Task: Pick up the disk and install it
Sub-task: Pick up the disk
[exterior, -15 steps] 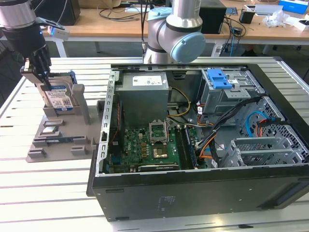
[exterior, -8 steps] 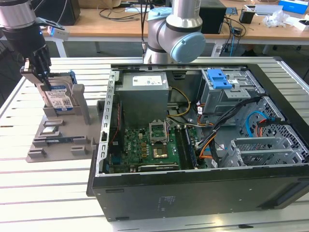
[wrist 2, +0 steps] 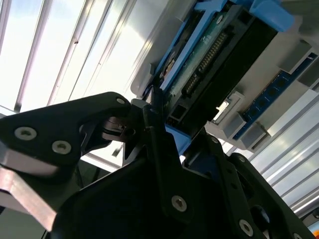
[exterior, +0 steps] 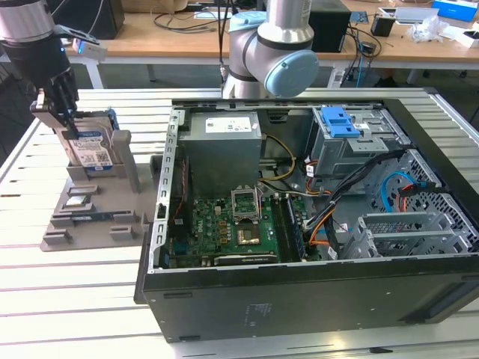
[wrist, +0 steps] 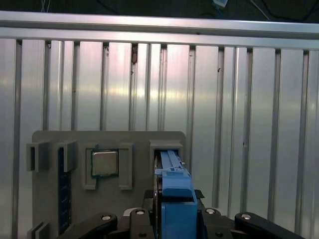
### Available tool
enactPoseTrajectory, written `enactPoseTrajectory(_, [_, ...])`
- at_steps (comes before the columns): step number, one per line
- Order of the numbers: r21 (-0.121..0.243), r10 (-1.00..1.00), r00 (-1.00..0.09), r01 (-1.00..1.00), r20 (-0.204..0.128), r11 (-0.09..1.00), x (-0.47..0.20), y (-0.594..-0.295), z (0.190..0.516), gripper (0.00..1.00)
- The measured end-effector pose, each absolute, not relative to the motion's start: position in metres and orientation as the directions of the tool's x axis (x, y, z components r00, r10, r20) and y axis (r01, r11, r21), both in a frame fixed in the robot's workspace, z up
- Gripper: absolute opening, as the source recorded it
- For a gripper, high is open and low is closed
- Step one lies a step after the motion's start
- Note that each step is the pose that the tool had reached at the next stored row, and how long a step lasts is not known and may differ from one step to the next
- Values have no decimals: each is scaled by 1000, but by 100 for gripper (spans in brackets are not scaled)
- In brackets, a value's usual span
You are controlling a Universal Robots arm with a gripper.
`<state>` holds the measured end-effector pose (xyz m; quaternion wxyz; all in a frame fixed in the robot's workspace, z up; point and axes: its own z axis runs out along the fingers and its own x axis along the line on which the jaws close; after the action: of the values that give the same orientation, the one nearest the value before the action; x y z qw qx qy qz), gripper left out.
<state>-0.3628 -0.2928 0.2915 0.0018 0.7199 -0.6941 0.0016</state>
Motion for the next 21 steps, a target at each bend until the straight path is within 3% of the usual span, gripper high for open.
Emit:
enactPoseTrajectory(13, [0,-999,37,-999,5,-37,-363,-293,317,37])
enactPoseTrajectory(16, [0,-999,37,-999,5,-37,-363,-293,354,37])
enactPoseTrajectory(21, [0,-999,37,-999,5,-37,-363,-293,363,37])
